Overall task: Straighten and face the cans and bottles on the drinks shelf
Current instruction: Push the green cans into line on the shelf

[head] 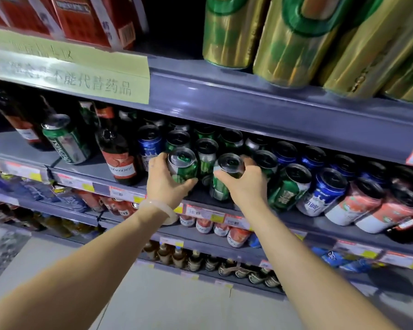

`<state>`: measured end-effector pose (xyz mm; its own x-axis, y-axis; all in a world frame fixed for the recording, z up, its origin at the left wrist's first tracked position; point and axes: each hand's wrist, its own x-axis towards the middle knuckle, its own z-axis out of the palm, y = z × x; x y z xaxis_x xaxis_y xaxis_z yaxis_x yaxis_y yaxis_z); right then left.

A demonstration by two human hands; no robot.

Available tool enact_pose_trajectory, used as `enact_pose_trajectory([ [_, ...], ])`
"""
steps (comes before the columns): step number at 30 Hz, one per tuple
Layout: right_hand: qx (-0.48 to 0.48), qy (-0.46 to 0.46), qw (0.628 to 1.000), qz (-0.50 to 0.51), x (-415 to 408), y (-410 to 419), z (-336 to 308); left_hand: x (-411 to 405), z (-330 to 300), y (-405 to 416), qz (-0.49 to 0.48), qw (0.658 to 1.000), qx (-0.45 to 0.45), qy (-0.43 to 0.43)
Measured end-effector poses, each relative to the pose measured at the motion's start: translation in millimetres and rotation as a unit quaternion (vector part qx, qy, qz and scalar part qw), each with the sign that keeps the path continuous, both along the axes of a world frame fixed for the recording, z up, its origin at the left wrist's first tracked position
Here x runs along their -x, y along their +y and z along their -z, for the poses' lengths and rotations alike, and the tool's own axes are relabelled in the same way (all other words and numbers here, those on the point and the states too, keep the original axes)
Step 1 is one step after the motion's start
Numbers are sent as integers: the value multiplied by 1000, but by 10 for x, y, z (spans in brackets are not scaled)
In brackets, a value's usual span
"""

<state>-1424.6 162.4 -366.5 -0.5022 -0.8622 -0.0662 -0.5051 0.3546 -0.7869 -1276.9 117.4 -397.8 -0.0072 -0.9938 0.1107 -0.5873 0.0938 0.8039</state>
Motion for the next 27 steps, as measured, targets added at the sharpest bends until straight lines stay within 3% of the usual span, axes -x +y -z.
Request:
enact_pose_trajectory([
  [8,-52,217,974,-42,-88,94,12,-3,102,36,-13,999,-34,-6],
  [18,-15,245,968,-46,96,239,53,122,220,277,-121,975,-152,112],
  [21,20,224,974,-18,230,382,93,309,259,542,-58,981,-152,102],
  [27,87,184,976,82,704,708,109,888,-29,811,178,984,6,29],
])
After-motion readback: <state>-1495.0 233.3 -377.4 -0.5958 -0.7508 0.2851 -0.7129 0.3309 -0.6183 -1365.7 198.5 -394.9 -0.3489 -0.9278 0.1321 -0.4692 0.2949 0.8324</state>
